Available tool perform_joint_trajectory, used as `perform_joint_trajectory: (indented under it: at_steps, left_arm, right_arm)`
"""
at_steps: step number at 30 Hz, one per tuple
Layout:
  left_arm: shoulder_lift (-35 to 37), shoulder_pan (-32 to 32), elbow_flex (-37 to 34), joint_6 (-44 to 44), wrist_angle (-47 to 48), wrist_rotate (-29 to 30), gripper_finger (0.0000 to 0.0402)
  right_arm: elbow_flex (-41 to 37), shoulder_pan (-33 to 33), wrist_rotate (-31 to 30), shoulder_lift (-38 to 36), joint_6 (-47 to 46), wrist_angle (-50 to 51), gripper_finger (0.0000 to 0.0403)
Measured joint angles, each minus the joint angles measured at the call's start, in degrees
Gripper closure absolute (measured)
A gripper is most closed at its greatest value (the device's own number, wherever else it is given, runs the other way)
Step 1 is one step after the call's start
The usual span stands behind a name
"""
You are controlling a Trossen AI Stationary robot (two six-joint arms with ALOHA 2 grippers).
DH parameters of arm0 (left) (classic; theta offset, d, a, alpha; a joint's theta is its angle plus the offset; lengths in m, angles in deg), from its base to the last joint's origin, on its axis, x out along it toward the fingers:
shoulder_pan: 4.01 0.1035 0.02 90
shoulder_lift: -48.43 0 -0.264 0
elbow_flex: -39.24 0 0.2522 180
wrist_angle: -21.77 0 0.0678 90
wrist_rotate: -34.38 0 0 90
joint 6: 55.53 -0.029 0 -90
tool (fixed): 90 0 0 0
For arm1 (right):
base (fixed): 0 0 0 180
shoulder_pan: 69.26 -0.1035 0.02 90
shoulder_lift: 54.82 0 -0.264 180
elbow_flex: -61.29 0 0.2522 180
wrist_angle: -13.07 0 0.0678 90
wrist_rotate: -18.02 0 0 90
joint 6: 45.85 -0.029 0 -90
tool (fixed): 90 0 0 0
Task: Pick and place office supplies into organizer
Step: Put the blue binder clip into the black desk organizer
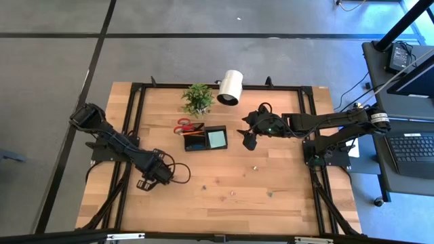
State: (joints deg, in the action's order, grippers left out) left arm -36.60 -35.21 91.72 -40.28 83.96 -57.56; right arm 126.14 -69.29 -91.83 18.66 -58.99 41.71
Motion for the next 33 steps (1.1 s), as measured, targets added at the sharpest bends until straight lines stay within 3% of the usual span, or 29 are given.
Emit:
perform_joint_trajectory:
  at_steps: [16, 20, 24, 29, 33]
  left_arm:
    - [0.15, 2.43, 2.96, 1.47, 2.80, 1.69, 0.0338]
    - [0.19, 4.03, 5.75, 1.62, 2.78, 7.47, 0.0338]
    - [0.23, 6.15, 8.92, 1.59, 1.43, 17.53, 0.0338]
    - [0.24, 9.68, 10.79, 1.28, -4.27, 28.43, 0.0338]
    - [-0.05, 12.85, 10.79, -0.46, -11.53, 32.61, 0.0338]
  right_arm:
    - [0.00, 0.02, 0.00, 0.01, 0.15, 0.02, 0.0130]
    - [0.00, 0.00, -0.01, 0.00, 0.15, 0.02, 0.0130]
    - [0.00, 0.00, -0.02, 0.01, 0.15, 0.02, 0.0130]
    - [0.00, 0.01, -0.02, 0.00, -0.02, 0.00, 0.0130]
    - [0.00, 0.02, -0.02, 0.00, -0.04, -0.02, 0.0130]
